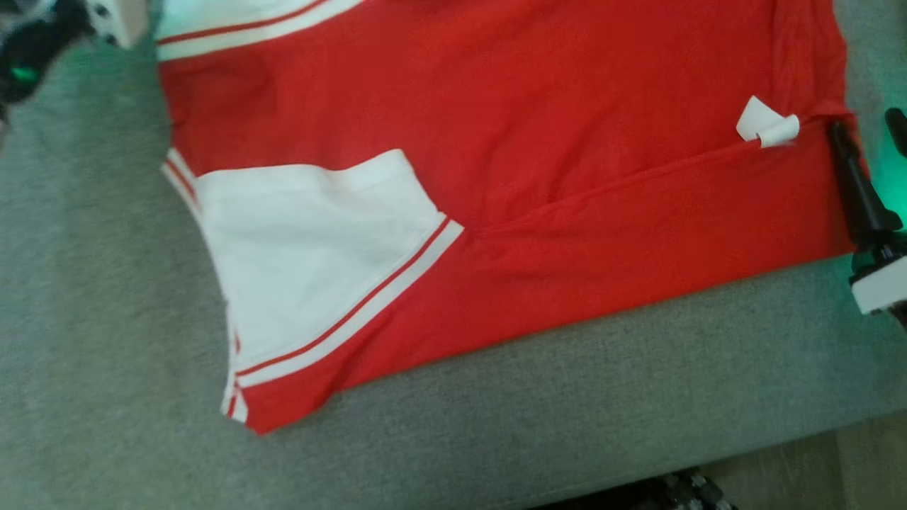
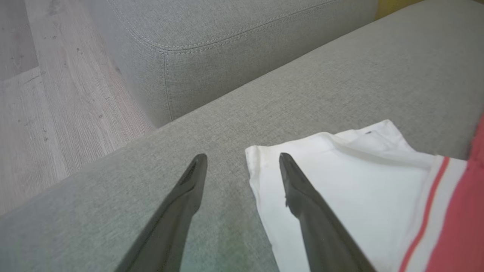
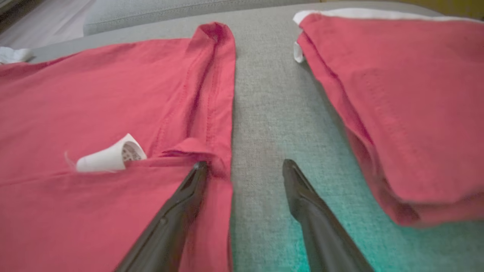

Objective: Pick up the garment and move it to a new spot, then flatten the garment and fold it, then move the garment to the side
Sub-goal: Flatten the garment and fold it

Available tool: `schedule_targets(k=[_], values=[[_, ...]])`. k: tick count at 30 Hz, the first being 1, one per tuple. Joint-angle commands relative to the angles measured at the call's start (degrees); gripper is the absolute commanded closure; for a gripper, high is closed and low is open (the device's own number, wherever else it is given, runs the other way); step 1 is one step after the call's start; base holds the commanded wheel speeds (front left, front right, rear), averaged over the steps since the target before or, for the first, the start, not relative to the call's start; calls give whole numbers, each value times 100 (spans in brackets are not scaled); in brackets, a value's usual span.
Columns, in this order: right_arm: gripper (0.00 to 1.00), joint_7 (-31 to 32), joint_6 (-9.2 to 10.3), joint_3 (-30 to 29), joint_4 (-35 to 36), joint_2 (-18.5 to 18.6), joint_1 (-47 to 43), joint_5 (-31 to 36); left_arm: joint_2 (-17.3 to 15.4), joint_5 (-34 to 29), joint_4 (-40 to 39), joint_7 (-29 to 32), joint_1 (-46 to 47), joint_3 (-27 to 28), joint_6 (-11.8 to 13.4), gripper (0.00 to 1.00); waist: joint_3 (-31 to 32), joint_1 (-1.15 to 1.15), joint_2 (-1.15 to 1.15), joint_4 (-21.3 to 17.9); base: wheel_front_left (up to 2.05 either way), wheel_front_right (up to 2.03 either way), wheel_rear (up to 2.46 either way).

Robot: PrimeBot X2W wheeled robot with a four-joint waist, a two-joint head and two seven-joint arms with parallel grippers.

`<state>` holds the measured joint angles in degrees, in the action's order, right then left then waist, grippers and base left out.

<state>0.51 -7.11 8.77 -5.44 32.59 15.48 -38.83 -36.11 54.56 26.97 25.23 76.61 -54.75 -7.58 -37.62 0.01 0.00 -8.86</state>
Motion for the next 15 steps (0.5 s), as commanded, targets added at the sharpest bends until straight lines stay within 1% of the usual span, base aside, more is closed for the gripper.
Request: schedule_targets(k=[1, 8, 14, 15], values=[[0, -89, -37, 67, 88, 155, -24, -14, -287, 56, -22, 63, 353, 125, 10, 0, -168, -1, 0, -150, 0, 0, 0], [0, -220, -37, 202, -36, 171, 108, -62, -372, 318, 198, 205, 620, -214, 9, 0, -325, -1, 0, -251, 0, 0, 0], [0, -297, -37, 275, -152, 156, 204, -86, -429, 574, 215, 299, 775, -465, 9, 0, -386, -1, 0, -316, 0, 0, 0], [0, -312, -37, 273, -173, 158, 219, -89, -427, 679, 193, 342, 781, -495, 9, 26, -394, -1, 0, -325, 0, 0, 0]])
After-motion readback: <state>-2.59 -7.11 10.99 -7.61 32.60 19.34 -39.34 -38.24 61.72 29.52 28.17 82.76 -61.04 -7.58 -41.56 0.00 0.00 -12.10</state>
